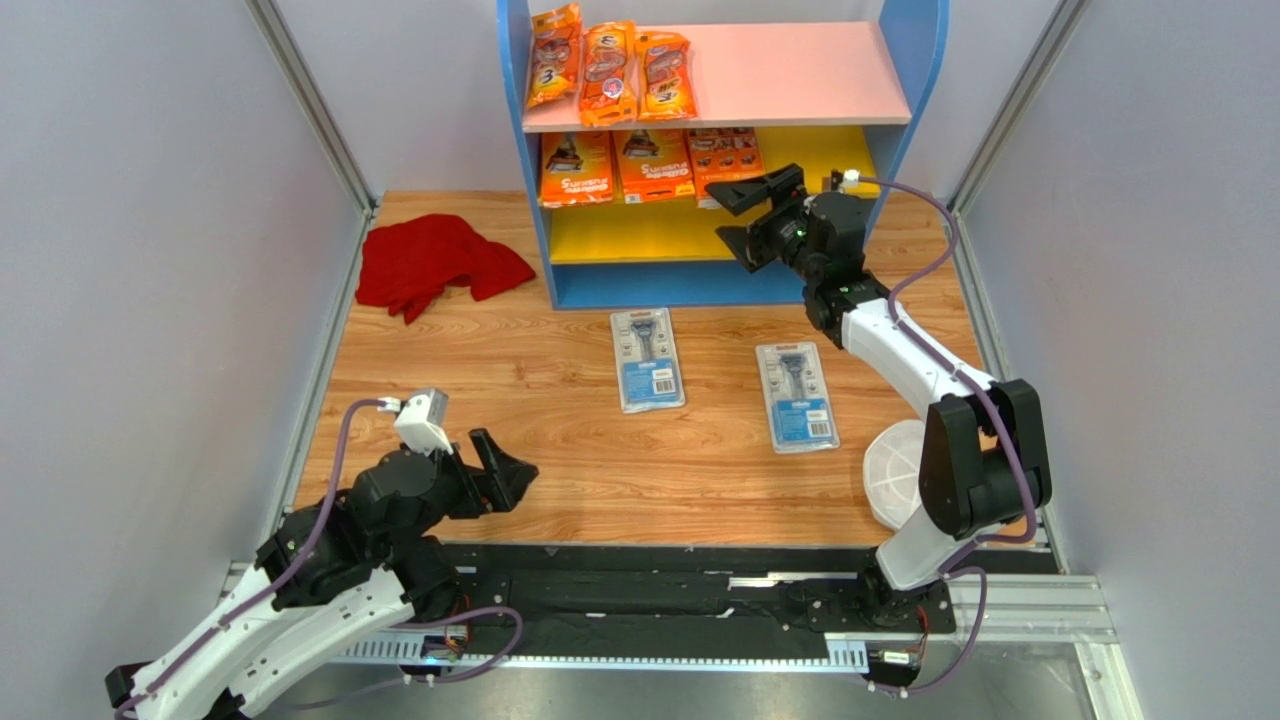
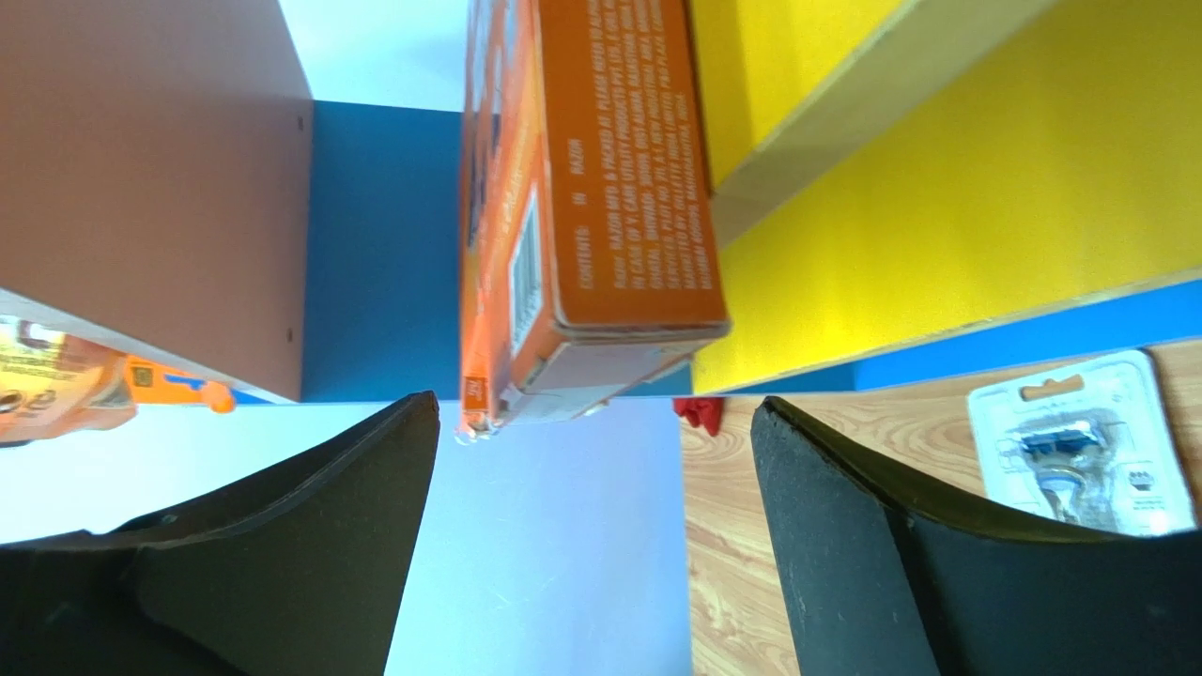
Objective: Place and organize the shaving razors onto the shelf
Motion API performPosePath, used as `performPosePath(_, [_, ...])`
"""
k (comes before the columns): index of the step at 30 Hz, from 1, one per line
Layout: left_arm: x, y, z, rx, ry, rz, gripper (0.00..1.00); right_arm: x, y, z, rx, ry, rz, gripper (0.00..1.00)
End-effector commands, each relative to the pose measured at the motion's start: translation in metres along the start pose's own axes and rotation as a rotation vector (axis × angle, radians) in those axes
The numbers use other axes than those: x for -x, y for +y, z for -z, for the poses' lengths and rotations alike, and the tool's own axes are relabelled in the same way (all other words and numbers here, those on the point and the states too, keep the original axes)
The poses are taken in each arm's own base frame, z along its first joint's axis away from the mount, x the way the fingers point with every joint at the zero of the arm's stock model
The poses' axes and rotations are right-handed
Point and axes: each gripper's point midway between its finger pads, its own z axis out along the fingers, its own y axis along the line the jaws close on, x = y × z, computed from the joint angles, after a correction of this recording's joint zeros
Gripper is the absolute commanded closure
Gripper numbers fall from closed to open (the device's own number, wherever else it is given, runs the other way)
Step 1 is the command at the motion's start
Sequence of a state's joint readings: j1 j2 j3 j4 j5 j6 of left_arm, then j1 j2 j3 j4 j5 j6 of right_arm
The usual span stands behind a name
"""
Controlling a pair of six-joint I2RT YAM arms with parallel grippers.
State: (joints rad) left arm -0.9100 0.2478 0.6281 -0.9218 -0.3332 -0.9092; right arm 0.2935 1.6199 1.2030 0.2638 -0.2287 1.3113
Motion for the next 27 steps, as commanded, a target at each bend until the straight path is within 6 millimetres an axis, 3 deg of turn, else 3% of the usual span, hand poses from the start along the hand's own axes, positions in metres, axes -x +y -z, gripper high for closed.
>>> performPosePath(1, [0.003,-0.008,0.000,-0.042,-0.013,-0.011,0.02,0.002,0.031,0.009,0.039,0.014,0.080,0.14])
performPosePath(2, [0.002,-0.008,-0.001,-0.042,-0.009,-0.012,0.02,0.003,0.040,0.009,0.052,0.022,0.089,0.14])
performPosePath(6, [0.000,-0.008,-0.004,-0.039,0.000,-0.020,0.02,-0.009,0.019,0.016,-0.009,0.073,0.090,0.13])
performPosePath(7, [0.000,-0.009,-0.004,-0.039,0.002,-0.024,0.02,-0.010,0.022,0.024,0.003,0.072,0.101,0.13])
performPosePath(8, [0.000,-0.009,-0.004,-0.036,0.002,-0.028,0.02,-0.014,0.016,0.029,-0.005,0.079,0.106,0.13])
performPosePath(9, [0.000,-0.009,-0.005,-0.033,0.007,-0.031,0.02,-0.020,-0.004,0.035,-0.041,0.090,0.101,0.13])
performPosePath(11, [-0.001,-0.010,-0.006,-0.031,0.017,-0.040,0.02,-0.024,-0.007,0.053,-0.040,0.086,0.140,0.12])
performPosePath(16, [-0.005,-0.010,-0.011,-0.021,0.038,-0.058,0.02,-0.036,-0.055,0.106,-0.200,0.104,0.265,0.11])
performPosePath(19, [-0.007,-0.010,-0.014,-0.025,0.041,-0.061,0.02,-0.029,-0.078,0.137,-0.338,0.096,0.411,0.11])
performPosePath(21, [-0.008,-0.010,-0.014,-0.025,0.046,-0.063,0.02,-0.017,-0.104,0.163,-0.495,0.085,0.543,0.11])
performPosePath(24, [-0.009,-0.011,-0.014,-0.029,0.050,-0.066,0.02,0.010,-0.125,0.196,-0.691,0.041,0.712,0.11])
performPosePath(27, [-0.009,-0.011,-0.015,-0.029,0.050,-0.071,0.02,0.023,-0.141,0.216,-0.820,0.035,0.796,0.12])
